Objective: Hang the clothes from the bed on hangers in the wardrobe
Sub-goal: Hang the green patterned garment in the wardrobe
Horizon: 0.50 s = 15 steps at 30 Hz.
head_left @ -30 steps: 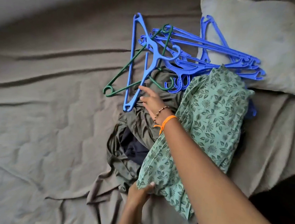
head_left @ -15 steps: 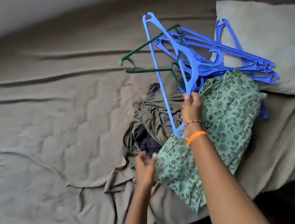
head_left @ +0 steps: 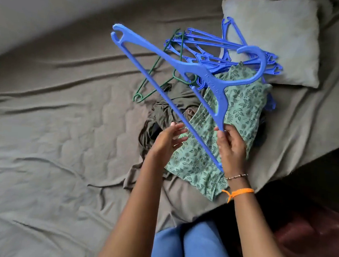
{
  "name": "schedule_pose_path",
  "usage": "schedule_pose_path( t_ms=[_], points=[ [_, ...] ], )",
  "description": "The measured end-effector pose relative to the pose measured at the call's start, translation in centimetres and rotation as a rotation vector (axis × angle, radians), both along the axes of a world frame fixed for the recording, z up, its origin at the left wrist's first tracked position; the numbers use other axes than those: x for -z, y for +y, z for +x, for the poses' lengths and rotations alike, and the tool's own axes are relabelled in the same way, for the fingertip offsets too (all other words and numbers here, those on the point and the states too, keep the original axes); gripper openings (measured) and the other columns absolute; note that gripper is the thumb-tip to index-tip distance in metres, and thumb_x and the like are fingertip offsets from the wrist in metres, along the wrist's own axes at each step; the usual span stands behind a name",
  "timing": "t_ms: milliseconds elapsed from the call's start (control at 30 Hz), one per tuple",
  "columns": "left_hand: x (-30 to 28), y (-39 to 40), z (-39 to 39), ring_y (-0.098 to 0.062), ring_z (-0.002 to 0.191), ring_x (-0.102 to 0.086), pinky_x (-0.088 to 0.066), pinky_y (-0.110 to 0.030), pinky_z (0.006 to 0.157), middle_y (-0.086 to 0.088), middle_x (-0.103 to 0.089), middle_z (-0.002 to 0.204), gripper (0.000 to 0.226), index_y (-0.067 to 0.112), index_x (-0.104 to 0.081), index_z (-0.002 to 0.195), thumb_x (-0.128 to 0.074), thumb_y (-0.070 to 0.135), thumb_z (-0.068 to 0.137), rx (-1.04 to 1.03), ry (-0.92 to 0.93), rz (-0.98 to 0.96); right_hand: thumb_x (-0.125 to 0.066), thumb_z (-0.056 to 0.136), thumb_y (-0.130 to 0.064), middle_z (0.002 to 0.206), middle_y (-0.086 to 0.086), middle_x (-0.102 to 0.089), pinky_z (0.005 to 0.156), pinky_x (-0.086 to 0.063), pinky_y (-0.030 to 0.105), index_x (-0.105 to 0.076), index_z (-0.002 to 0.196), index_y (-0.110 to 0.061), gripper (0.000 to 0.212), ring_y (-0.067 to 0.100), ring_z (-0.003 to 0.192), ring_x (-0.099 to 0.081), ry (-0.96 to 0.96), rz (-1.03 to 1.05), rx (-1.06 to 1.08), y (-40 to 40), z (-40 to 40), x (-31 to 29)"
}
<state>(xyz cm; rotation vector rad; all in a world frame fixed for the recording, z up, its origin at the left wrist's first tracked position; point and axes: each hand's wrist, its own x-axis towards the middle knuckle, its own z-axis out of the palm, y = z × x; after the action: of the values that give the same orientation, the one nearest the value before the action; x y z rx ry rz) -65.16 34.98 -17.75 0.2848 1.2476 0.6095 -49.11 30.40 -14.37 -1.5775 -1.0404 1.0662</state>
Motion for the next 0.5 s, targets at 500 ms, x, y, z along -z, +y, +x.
schedule_pose_path(
  t_ms=[500],
  points=[
    [7.8, -11.3, -2.2, -0.005, 0.052, -0.046, -0.032, -0.018, 0.051, 0.0, -0.049, 0.071, 0.019, 0.019, -0.053, 0.076, -0.054, 0.017, 0.095, 0.303, 0.393, -0.223, -0.059, 0.083, 0.005, 0.097, 0.016, -0.065, 0.087, -0.043, 0.034, -0.073, 0.095, -0.003, 0.02, 0.034, 0.094, -0.061, -0.634, -0.529, -0.447, -16.7, 4.5, 12.1]
  ],
)
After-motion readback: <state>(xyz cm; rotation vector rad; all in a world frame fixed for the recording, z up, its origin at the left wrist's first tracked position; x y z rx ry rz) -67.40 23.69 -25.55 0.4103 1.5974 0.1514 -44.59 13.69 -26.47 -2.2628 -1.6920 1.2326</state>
